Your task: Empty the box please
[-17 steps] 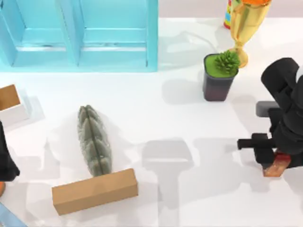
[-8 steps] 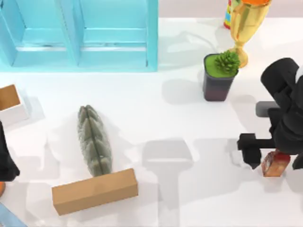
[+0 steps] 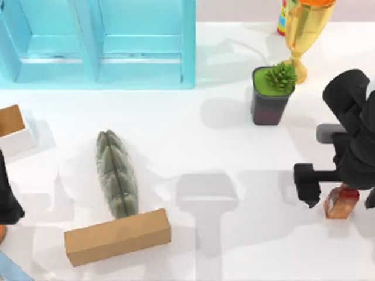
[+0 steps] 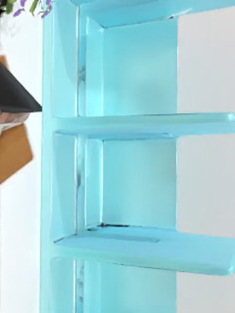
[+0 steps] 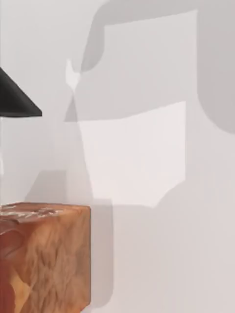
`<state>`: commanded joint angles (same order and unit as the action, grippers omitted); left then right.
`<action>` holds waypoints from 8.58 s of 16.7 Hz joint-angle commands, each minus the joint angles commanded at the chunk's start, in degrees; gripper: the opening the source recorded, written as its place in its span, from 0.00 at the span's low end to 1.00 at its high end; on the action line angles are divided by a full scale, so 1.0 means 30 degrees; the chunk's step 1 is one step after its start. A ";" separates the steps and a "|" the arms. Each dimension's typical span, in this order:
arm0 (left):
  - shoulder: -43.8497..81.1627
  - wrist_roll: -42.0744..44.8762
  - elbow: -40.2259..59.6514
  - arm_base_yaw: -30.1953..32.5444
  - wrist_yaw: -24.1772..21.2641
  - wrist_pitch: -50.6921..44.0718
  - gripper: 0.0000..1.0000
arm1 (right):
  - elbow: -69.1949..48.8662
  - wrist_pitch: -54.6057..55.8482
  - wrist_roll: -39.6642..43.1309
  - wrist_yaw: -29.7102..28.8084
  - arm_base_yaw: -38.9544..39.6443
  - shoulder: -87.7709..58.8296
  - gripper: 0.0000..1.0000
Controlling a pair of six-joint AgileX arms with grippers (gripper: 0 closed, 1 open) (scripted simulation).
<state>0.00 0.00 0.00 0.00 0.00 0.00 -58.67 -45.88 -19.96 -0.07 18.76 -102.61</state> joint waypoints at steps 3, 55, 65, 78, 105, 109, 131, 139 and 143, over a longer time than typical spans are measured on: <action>0.0000 0.0000 0.0000 0.0000 0.0000 0.0000 1.00 | -0.0950 -0.1672 0.0014 -0.0006 0.0003 0.0425 1.00; 0.0000 0.0000 0.0000 0.0000 0.0000 0.0000 1.00 | -0.9619 -0.4430 1.4348 0.0118 -1.4769 -0.5238 1.00; 0.0000 0.0000 0.0000 0.0000 0.0000 0.0000 1.00 | -0.9619 -0.4430 1.4348 0.0118 -1.4769 -0.5238 0.32; 0.0000 0.0000 0.0000 0.0000 0.0000 0.0000 1.00 | -0.9622 -0.4440 1.4331 0.0124 -1.4778 -0.5221 0.00; 0.0000 0.0000 0.0000 0.0000 0.0000 0.0000 1.00 | -1.4193 -1.1897 0.8257 -0.0092 -0.8646 -0.3016 0.00; 0.0000 0.0000 0.0000 0.0000 0.0000 0.0000 1.00 | -0.9983 -0.9786 0.2992 -0.0264 -0.3353 -0.1121 0.00; 0.0000 0.0000 0.0000 0.0000 0.0000 0.0000 1.00 | -0.0775 -0.2664 -0.5607 -0.0598 0.5277 0.1144 0.00; 0.0000 0.0000 0.0000 0.0000 0.0000 0.0000 1.00 | -0.0775 -0.2664 -0.5607 -0.0598 0.5277 0.1144 0.38; 0.0000 0.0000 0.0000 0.0000 0.0000 0.0000 1.00 | -0.0775 -0.2664 -0.5607 -0.0598 0.5277 0.1144 0.68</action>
<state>0.00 0.00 0.00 0.00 0.00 0.00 -61.00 -53.88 -36.79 -1.86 34.59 -99.18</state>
